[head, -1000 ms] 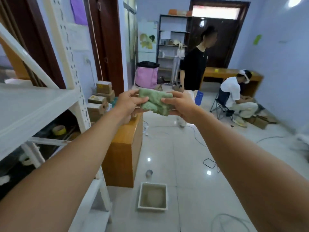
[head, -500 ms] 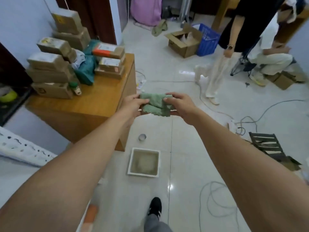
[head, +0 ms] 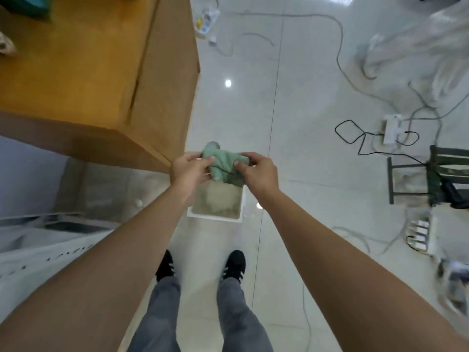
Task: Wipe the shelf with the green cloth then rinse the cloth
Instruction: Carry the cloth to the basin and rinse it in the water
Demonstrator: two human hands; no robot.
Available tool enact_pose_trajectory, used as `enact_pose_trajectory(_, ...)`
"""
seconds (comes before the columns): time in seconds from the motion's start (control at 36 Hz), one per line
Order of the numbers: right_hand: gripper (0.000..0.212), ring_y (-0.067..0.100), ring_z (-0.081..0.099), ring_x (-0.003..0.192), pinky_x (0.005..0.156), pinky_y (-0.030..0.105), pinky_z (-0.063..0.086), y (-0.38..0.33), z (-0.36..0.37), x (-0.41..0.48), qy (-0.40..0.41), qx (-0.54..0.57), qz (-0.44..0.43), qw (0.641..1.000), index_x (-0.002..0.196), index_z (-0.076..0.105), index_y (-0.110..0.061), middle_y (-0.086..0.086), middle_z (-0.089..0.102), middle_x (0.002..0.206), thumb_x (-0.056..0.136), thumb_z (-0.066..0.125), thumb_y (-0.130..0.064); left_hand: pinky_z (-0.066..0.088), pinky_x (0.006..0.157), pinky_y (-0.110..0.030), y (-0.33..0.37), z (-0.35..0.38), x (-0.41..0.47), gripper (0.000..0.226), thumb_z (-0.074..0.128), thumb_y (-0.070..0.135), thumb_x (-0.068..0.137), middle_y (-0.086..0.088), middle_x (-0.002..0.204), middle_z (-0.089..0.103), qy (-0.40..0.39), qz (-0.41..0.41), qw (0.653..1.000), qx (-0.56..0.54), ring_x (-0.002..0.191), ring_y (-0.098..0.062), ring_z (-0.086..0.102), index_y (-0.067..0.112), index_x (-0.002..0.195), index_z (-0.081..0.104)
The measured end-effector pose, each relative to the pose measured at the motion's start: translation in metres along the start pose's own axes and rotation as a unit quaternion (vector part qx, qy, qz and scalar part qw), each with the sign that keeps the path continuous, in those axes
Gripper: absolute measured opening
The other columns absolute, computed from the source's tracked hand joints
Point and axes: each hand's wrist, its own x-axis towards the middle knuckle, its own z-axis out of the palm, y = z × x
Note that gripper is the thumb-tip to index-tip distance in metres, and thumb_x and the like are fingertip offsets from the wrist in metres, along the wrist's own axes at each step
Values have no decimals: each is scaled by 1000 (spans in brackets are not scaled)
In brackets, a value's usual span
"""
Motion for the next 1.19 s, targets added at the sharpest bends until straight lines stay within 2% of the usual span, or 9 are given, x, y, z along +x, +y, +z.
enact_pose_trajectory(0.19, 38, 16, 71, 90, 86, 43, 59, 120, 76, 80, 12, -8, 57, 998, 116, 71, -32, -7, 73, 100, 81, 61, -42, 61, 77, -38, -108, -7, 115, 12, 70, 5, 85, -15, 98, 74, 15, -37, 999, 21, 83, -26, 75, 10, 96, 71)
enact_pose_trajectory(0.47, 51, 18, 65, 100, 90, 34, 55, 284, 169, 174, -13, -27, 133, 991, 139, 53, -20, 3, 64, 115, 90, 68, -20, 62, 82, -45, -279, -44, 265, 22, 73, 5, 84, -12, 101, 71, 8, -96, 988, 124, 90, -29, 73, 8, 105, 68)
enact_pose_trajectory(0.58, 46, 19, 67, 98, 75, 20, 54, 331, 188, 203, -17, 12, 178, 984, 137, 52, -15, 6, 66, 116, 92, 64, -12, 62, 80, -45, -336, -49, 307, 17, 72, 5, 83, -15, 99, 73, 11, -121, 982, 142, 86, -30, 74, 10, 99, 68)
enact_pose_trajectory(0.67, 44, 19, 68, 100, 85, 30, 58, 364, 201, 222, -17, 16, 186, 982, 134, 56, -15, 6, 68, 117, 91, 63, -12, 61, 84, -46, -369, -47, 332, 26, 70, 11, 81, -14, 98, 75, -9, -151, 977, 151, 87, -30, 74, 11, 107, 71)
enact_pose_trajectory(0.81, 50, 15, 62, 114, 86, 18, 49, 396, 219, 246, -47, 18, 182, 982, 139, 57, -17, 2, 66, 128, 90, 62, -9, 54, 91, -37, -409, -38, 354, 23, 63, 22, 69, 5, 91, 75, -55, -150, 968, 196, 91, -23, 68, 34, 86, 73)
enact_pose_trajectory(0.89, 54, 17, 61, 118, 100, 29, 47, 402, 231, 252, -66, -5, 173, 983, 142, 57, -20, 0, 65, 131, 88, 62, -16, 50, 83, -27, -413, -28, 357, 30, 59, 9, 86, 11, 95, 72, -67, -135, 970, 190, 88, -12, 65, 34, 99, 68)
enact_pose_trajectory(0.94, 49, 15, 61, 113, 98, 27, 46, 405, 237, 254, -76, 2, 175, 982, 141, 57, -19, -2, 65, 126, 92, 59, -12, 47, 79, -23, -417, -26, 362, 37, 56, 7, 88, 13, 96, 69, -63, -141, 968, 199, 87, -7, 63, 35, 110, 67)
enact_pose_trajectory(1.06, 50, 16, 63, 109, 94, 29, 49, 412, 247, 261, -99, -14, 179, 979, 137, 60, -21, -2, 68, 119, 90, 53, -6, 52, 91, -31, -426, -28, 370, 34, 54, 14, 88, 5, 106, 72, -68, -140, 963, 219, 99, -18, 67, 31, 114, 67)
enact_pose_trajectory(1.19, 60, 12, 56, 117, 101, 25, 43, 416, 252, 266, -101, -25, 196, 975, 152, 46, -24, -3, 60, 137, 93, 53, -17, 46, 78, -27, -432, -22, 376, 31, 47, 17, 96, 1, 112, 70, -82, -145, 963, 210, 90, -18, 63, 27, 122, 61)
